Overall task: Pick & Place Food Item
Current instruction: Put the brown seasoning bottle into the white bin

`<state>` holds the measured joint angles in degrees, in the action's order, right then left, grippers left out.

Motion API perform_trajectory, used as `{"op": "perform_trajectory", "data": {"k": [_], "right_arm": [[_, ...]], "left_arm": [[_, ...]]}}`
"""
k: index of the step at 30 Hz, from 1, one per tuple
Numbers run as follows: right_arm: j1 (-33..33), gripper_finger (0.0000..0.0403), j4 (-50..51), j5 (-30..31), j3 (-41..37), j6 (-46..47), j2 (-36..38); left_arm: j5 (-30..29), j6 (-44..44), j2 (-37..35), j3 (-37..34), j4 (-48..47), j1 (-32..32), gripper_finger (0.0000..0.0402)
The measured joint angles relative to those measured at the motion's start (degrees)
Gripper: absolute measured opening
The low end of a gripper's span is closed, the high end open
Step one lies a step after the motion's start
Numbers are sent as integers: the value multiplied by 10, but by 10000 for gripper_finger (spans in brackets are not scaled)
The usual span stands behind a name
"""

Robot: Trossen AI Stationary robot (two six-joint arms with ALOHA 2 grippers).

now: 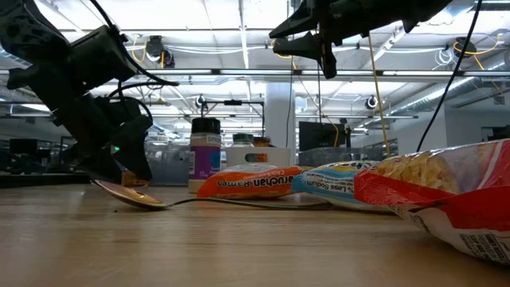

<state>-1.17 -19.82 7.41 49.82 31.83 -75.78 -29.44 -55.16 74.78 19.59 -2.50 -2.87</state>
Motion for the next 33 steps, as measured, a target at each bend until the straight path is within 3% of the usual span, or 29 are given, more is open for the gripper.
{"op": "perform_trajectory", "data": {"k": [14,25,28,33], "right_arm": [[0,116,0,0,0,-1,0],[0,116,0,0,0,-1,0],[0,116,0,0,0,1,0],[0,116,0,-1,0,1,0]], "left_arm": [[14,6,0,0,3,0,216],[17,5,0,0,3,0,209],[40,12,0,1,13,0,200],[142,56,-17,1,46,0,201]]}}
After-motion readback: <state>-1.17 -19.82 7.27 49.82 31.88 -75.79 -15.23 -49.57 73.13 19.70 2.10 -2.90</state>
